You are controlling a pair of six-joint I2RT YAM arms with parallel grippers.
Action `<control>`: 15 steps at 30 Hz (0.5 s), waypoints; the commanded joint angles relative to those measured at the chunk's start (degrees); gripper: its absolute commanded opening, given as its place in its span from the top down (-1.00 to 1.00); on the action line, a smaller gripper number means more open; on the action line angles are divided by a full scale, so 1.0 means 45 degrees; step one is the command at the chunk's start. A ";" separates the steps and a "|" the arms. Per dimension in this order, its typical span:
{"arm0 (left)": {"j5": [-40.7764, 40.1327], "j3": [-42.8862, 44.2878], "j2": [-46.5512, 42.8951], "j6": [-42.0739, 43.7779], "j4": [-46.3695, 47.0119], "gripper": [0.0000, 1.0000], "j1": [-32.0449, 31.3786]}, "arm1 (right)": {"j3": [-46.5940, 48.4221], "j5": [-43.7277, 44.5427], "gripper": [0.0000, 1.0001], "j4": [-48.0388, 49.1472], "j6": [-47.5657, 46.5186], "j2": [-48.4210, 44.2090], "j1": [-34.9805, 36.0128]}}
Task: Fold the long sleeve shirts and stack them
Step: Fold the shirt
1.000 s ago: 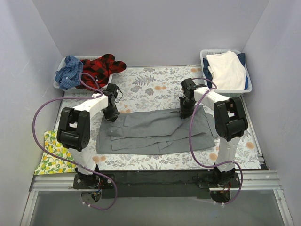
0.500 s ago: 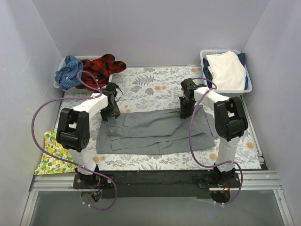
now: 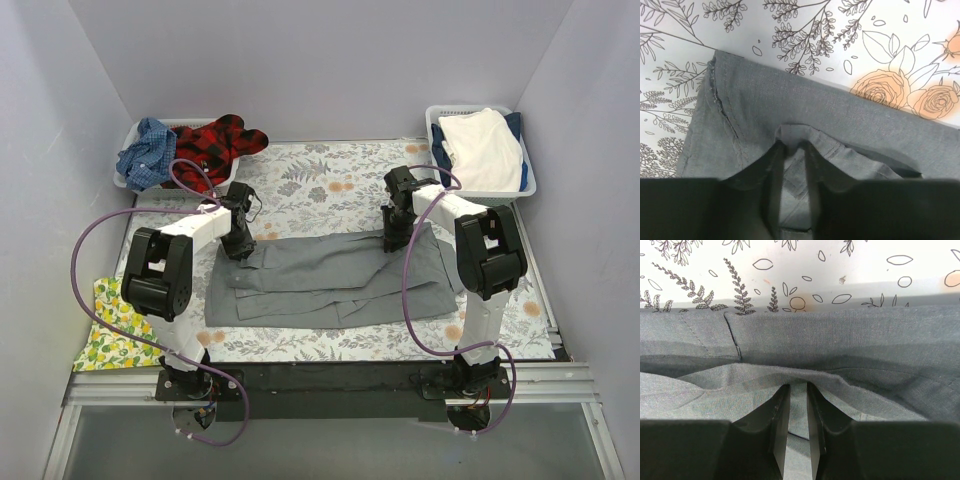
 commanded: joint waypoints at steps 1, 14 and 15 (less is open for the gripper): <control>-0.0417 -0.0098 -0.0418 -0.0009 -0.0190 0.72 -0.0029 | -0.0188 0.0720 0.43 -0.0346 -0.0048 0.0340 -0.0115; -0.3074 0.0392 -0.1669 -0.0421 -0.1695 1.00 -0.0010 | -0.0188 0.0701 0.43 -0.0326 -0.0009 0.0359 -0.0115; -0.3113 0.0450 -0.1572 -0.0420 -0.1675 1.00 -0.0010 | -0.0188 0.0662 0.43 -0.0288 -0.0028 0.0359 -0.0115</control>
